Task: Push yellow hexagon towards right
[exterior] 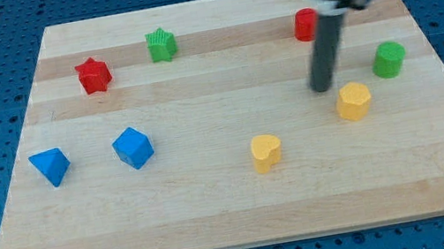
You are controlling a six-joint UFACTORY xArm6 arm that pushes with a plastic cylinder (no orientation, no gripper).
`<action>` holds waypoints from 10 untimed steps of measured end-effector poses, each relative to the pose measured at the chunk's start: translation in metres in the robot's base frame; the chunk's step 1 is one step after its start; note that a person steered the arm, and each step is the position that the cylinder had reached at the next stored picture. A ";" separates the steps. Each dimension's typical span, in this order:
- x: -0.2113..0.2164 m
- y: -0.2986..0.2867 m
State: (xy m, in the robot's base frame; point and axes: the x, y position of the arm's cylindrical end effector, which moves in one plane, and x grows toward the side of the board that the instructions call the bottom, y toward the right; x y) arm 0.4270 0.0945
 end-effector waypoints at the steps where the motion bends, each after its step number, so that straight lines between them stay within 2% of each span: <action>1: 0.015 -0.030; 2: 0.058 -0.009; 4: 0.054 0.064; 5: 0.052 0.079; 6: 0.047 0.047; 9: 0.033 0.117; 10: 0.052 0.082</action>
State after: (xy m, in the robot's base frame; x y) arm 0.4794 0.1769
